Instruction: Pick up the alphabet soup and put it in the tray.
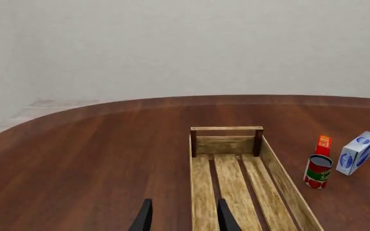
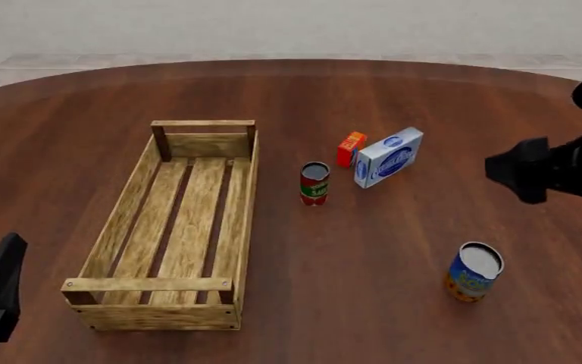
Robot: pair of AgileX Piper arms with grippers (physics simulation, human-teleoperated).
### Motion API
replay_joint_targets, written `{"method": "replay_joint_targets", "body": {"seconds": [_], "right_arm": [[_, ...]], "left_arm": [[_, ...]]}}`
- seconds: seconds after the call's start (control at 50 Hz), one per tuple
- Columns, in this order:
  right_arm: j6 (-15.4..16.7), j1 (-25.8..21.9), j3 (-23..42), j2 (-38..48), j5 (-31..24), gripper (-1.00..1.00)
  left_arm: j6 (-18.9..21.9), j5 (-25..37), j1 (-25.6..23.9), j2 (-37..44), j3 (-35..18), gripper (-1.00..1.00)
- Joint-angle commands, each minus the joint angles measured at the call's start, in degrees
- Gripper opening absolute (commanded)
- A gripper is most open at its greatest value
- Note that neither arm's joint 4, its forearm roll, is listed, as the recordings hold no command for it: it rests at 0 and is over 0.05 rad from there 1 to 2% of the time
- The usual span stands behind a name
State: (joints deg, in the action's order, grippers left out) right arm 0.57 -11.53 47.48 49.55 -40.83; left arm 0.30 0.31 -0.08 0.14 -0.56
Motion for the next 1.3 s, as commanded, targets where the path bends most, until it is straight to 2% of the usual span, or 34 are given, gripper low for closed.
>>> {"method": "replay_joint_targets", "body": {"seconds": [0.02, 0.26, 0.5, 0.72, 1.3], "right_arm": [[-1.7, 1.3, -1.5, 1.2, 0.2, 1.00], [0.2, 4.5, -3.4, 2.5, 1.8, 1.00], [1.6, 5.3, -6.1, 4.4, 3.8, 1.00], [0.0, 4.2, -9.2, 5.6, 6.8, 1.00], [-0.3, 5.5, -13.3, 9.6, 12.3, 1.00]], "left_arm": [[0.0, -0.1, 0.0, 0.0, 0.1, 1.00], [0.0, -0.2, 0.0, 0.0, 0.2, 1.00], [0.0, -0.2, 0.0, 0.0, 0.2, 1.00], [0.0, -0.1, 0.0, 0.0, 0.2, 1.00], [0.0, -0.1, 0.0, 0.0, 0.2, 1.00]]}}
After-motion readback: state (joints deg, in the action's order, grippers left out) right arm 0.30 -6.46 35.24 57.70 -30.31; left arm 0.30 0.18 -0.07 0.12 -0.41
